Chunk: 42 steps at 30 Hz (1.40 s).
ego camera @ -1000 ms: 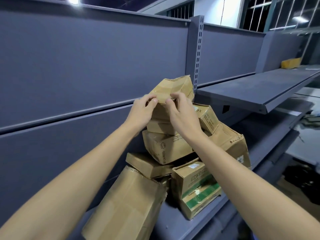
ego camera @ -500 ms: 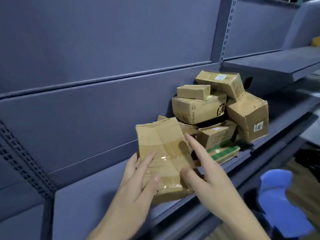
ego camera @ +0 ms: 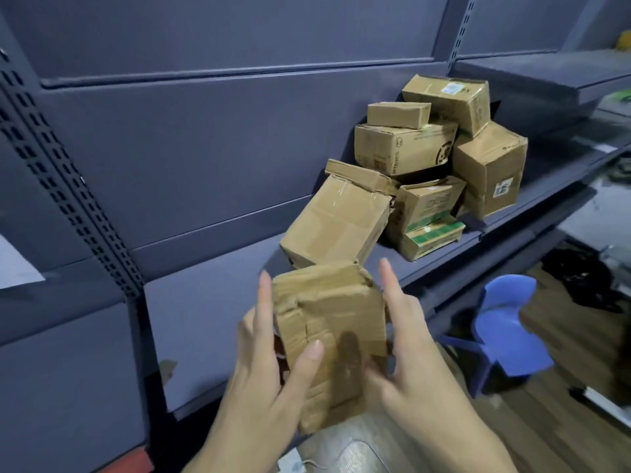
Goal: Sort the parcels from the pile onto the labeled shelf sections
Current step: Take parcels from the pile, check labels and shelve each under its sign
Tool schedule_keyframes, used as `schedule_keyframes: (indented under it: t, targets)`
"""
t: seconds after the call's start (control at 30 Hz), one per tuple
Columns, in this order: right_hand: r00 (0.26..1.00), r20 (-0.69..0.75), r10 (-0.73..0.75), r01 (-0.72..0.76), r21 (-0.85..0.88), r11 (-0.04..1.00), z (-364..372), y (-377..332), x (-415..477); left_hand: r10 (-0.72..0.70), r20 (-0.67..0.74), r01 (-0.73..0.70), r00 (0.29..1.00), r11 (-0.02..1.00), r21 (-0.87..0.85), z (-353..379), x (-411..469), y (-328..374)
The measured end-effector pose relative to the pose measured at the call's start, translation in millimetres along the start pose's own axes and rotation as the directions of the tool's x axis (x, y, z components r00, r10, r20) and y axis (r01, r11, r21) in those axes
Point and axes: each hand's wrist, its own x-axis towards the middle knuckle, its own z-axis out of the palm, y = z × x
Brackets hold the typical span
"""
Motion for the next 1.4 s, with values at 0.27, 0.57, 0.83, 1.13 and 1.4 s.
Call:
schedule_keyframes:
  t: [0.27, 0.57, 0.83, 1.13, 1.4]
  targets:
    - [0.959, -0.284, 0.018, -0.008, 0.037, 0.999, 3.3, -10.2, -10.0, 0.112, -0.037, -0.112, 0.993, 0.994, 0.011, 4.9, -6.0, 1.2]
    - [0.980, -0.201, 0.006, 0.035, 0.200, 0.979, -11.2, 0.3, -18.1, 0.197, -0.010, -0.197, 0.980, 0.980, -0.017, 14.7, -6.8, 5.7]
    - [0.960, -0.261, 0.101, 0.007, 0.383, 0.924, -6.8, 2.2, -9.5, 0.126, -0.097, -0.127, 0.987, 0.992, -0.007, 18.9, -6.3, 9.5]
    - [0.995, -0.104, -0.006, 0.053, 0.461, 0.886, 28.1, 8.5, -2.3, -0.010, -0.286, -0.021, 0.958, 0.994, -0.106, 16.9, -34.7, 6.3]
    - [0.965, 0.141, -0.223, 0.113, 0.542, 0.833, 111.8, -31.6, -6.2, -0.123, -0.691, 0.102, 0.712, 0.992, -0.073, -12.2, -111.1, -31.4]
